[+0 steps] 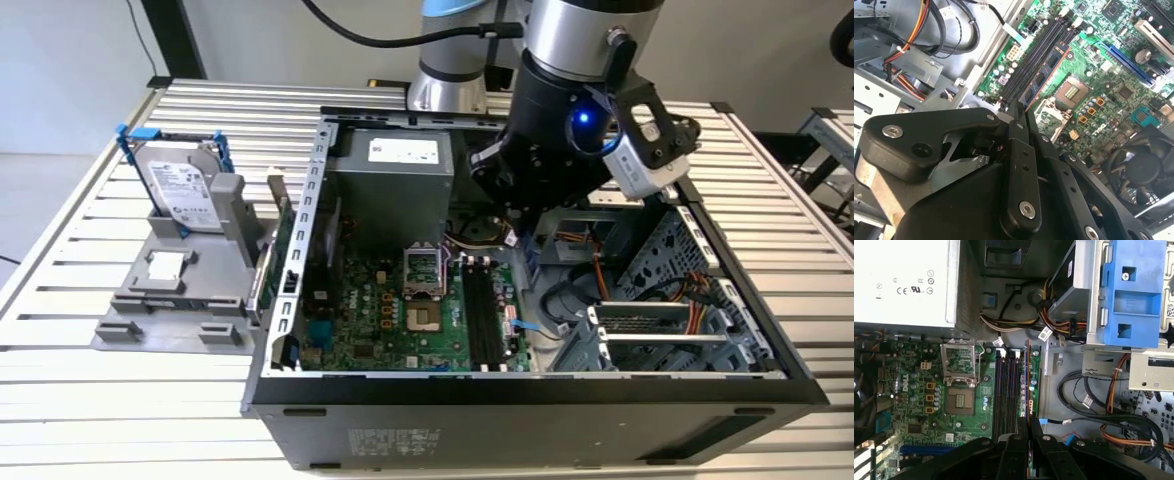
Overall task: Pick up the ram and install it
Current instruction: 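Insert the ram into the slot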
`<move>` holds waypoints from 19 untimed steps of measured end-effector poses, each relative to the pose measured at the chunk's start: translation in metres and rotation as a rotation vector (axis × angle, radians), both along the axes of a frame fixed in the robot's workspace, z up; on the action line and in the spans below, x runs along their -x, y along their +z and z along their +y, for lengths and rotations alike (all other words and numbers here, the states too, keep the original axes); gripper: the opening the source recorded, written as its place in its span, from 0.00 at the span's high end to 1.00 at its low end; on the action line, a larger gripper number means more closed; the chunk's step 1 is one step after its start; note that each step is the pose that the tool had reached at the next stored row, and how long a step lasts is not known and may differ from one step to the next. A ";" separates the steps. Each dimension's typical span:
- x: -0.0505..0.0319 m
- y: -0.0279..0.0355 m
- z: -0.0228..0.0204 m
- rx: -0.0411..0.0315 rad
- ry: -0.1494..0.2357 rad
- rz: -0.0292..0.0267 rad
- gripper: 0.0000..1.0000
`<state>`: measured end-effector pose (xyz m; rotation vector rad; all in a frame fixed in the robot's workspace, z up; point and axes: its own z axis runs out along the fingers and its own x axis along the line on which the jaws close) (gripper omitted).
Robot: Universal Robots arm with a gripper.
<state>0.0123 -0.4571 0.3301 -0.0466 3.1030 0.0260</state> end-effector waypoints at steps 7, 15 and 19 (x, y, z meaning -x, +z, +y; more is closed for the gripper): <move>0.0000 -0.0062 0.0003 0.0069 0.000 0.0020 1.00; 0.0000 -0.0100 0.0003 0.0092 0.000 0.0021 1.00; 0.0001 -0.0172 0.0003 0.0093 -0.009 0.0030 1.00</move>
